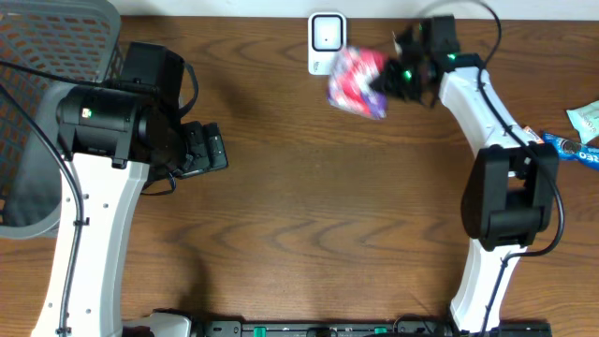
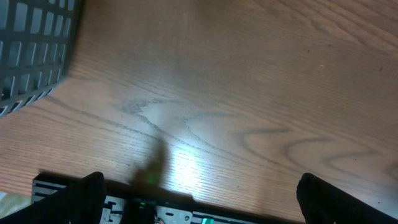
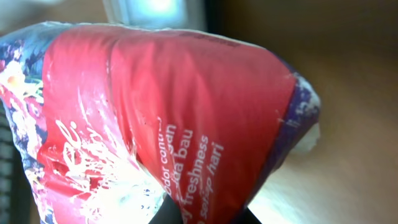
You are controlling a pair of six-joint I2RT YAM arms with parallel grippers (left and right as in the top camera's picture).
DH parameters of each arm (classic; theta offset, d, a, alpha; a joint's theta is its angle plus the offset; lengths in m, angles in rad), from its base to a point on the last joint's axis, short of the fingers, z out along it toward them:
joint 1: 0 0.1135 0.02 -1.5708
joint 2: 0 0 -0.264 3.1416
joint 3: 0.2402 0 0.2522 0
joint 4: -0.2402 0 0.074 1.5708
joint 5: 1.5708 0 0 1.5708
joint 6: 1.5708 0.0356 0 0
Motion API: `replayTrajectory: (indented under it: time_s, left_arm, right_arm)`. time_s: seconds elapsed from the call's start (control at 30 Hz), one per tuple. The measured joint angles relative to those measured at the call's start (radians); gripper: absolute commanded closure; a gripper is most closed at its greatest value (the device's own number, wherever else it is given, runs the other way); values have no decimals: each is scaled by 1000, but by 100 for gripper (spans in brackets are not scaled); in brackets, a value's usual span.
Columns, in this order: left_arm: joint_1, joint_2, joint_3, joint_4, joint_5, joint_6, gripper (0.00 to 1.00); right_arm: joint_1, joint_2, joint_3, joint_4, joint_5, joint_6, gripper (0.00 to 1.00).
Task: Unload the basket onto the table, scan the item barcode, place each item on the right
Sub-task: 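Raise the purple pack up to the scanner with the right gripper, then carry the purple pack to the far right and drop it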
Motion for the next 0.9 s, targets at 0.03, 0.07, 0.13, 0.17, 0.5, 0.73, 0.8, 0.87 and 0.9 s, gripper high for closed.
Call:
replayTrajectory:
  time_s: [0.03, 0.07, 0.13, 0.17, 0.5, 0.73, 0.8, 0.87, 0.9]
  left_arm:
    - [0, 0, 0, 0, 0, 0, 2]
    - [0, 0, 0, 0, 0, 0, 2]
    - [0, 0, 0, 0, 0, 0, 2]
    - [0, 0, 0, 0, 0, 0, 2]
    - [0, 0, 0, 0, 0, 0, 2]
    - [0, 0, 0, 0, 0, 0, 2]
    - [0, 0, 0, 0, 0, 0, 2]
    - [0, 0, 0, 0, 0, 0, 2]
    - [0, 0, 0, 0, 0, 0, 2]
  right_arm:
    - [14, -1, 14, 40, -2, 15, 99]
    - [29, -4, 19, 87, -1, 34, 99]
    - [60, -7, 28, 172, 28, 96, 99]
    - [74, -7, 28, 194, 61, 124, 99]
    - [189, -7, 28, 328, 347, 251, 99]
    - [196, -7, 28, 320, 444, 261, 99]
    - [188, -7, 28, 314, 452, 252, 99]
    - [174, -8, 28, 287, 457, 232, 99]
    - [166, -9, 28, 274, 460, 226, 99]
